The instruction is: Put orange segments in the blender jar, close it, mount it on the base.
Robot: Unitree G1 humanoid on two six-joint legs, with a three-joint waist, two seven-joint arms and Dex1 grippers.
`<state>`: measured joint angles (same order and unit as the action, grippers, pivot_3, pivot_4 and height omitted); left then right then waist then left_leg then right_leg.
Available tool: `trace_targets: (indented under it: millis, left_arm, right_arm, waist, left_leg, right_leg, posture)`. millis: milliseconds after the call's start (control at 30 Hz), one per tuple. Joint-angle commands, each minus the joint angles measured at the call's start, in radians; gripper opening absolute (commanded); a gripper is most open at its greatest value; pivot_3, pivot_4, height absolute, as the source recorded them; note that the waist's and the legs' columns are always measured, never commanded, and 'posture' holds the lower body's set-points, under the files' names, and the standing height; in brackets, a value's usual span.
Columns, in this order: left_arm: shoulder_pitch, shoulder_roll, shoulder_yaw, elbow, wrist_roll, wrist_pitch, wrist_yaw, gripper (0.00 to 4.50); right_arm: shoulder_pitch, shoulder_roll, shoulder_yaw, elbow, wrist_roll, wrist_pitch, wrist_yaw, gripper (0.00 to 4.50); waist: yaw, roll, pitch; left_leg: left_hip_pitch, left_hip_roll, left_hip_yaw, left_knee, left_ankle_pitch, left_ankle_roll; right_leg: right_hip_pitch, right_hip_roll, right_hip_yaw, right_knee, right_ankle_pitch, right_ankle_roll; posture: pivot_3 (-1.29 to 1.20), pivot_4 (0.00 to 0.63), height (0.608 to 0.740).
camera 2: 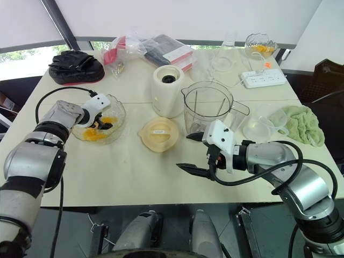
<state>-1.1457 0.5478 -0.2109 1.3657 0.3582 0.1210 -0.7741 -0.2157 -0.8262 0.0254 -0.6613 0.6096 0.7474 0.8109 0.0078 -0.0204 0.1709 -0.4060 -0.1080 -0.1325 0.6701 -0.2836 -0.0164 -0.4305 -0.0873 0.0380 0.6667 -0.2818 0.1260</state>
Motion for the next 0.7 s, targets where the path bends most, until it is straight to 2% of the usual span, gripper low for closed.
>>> trace_targets:
  millis: [33, 100, 200, 400, 700]
  left_arm:
    - [0.01, -0.007, 0.014, -0.001, -0.007, 0.014, -0.002, 3.96]
    - [0.014, -0.009, 0.011, 0.0, 0.001, 0.015, 0.001, 3.96]
    - [0.016, -0.011, 0.013, 0.0, 0.005, 0.017, 0.003, 3.15]
    - [0.016, -0.015, 0.015, -0.001, 0.006, 0.022, 0.02, 0.08]
    - [0.008, -0.016, 0.031, -0.005, -0.011, 0.029, 0.014, 0.03]
  right_arm:
    - [0.011, -0.009, -0.029, -0.031, -0.002, -0.019, -0.003, 4.5]
    - [0.022, -0.01, -0.037, -0.04, -0.001, -0.016, -0.008, 4.5]
    - [0.036, -0.009, -0.048, -0.052, 0.002, -0.01, -0.02, 4.5]
    - [0.053, -0.008, -0.057, -0.066, 0.006, -0.007, -0.032, 4.5]
    - [0.036, -0.007, -0.044, -0.044, -0.008, -0.02, -0.024, 4.5]
  waist:
    - [0.0, 0.0, 0.0]
    - [0.001, 0.0, 0.0]
    - [0.002, 0.0, 0.0]
    - [0.002, 0.0, 0.0]
    - [0.002, 0.0, 0.0]
  left_leg:
    - [0.0, 0.0, 0.0, 0.0, 0.0, 0.0]
    - [0.0, 0.0, 0.0, 0.001, 0.0, 0.0]
    - [0.0, 0.0, 0.0, 0.002, 0.0, 0.0]
    - [-0.001, 0.0, 0.0, 0.008, 0.0, 0.0]
    - [-0.001, 0.0, 0.0, 0.01, -0.001, 0.001]
  right_leg:
    - [0.0, 0.0, 0.0, 0.0, 0.0, 0.0]
    - [0.0, 0.0, 0.0, 0.0, 0.0, 0.0]
    - [0.0, 0.0, 0.0, 0.001, 0.0, 0.0]
    - [0.001, 0.0, 0.0, 0.004, 0.0, 0.0]
    - [0.002, 0.0, 0.0, 0.005, 0.0, 0.001]
  posture:
    - [0.0, 0.15, 0.74]
    - [0.0, 0.15, 0.74]
    - [0.0, 0.15, 0.74]
    - [0.0, 0.15, 0.74]
    - [0.0, 0.15, 0.74]
